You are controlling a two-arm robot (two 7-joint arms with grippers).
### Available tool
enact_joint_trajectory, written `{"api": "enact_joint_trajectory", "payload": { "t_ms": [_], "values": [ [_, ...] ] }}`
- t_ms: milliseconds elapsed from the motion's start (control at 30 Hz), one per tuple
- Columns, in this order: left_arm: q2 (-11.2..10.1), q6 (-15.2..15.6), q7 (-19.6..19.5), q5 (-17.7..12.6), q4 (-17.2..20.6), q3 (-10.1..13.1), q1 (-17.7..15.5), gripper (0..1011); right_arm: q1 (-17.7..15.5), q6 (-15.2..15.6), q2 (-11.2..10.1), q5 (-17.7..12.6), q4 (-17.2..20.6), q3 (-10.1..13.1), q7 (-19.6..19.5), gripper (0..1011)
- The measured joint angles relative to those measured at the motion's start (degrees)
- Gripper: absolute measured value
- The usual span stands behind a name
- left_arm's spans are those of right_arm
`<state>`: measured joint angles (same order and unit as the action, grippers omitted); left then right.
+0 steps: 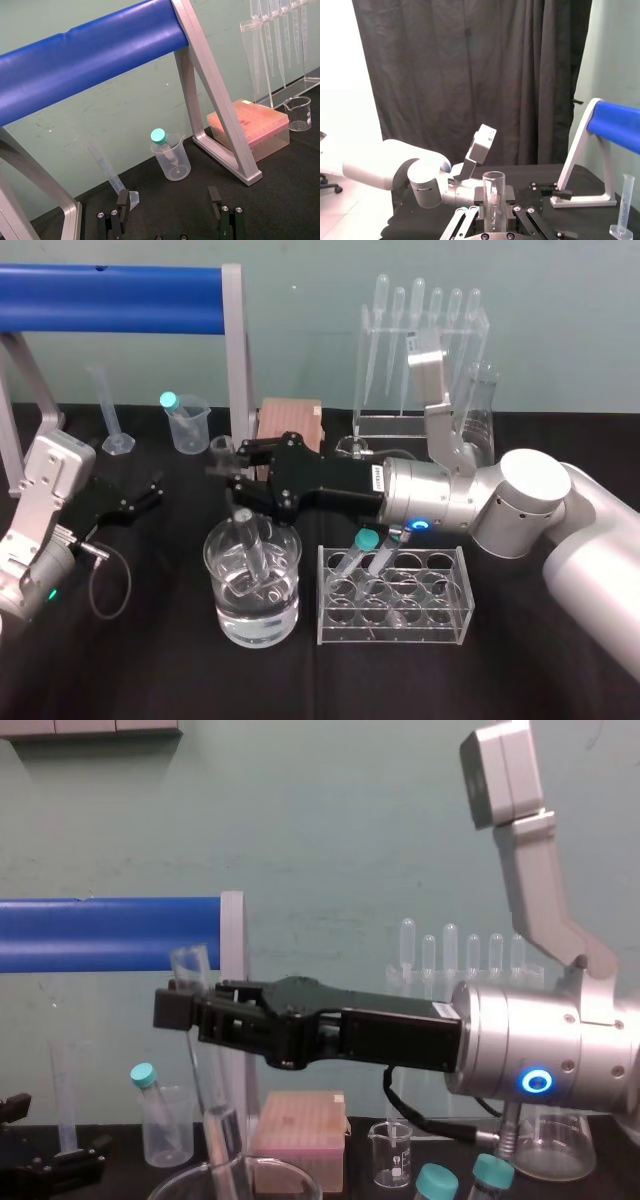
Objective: Hold the test tube with one hand and immerse one end into the beaker, then return it to the test tube rack.
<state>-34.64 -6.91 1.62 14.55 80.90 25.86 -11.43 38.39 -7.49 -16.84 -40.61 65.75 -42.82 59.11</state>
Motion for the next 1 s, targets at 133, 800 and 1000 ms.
{"api": "enact_joint_trajectory", "payload": {
  "t_ms": [133,800,1000],
  "values": [
    [0.0,0.0,0.0,0.0,0.0,0.0,0.0,1000,0.2,0.3,0.4,0.5,-0.9,-0.6,-0.1,227],
    [0.0,0.0,0.0,0.0,0.0,0.0,0.0,1000,0.6,1.9,1.0,1.5,-3.8,-1.5,-0.3,227],
    [0.0,0.0,0.0,0.0,0.0,0.0,0.0,1000,0.6,1.9,1.0,1.5,-3.8,-1.4,-0.3,228]
  ]
}}
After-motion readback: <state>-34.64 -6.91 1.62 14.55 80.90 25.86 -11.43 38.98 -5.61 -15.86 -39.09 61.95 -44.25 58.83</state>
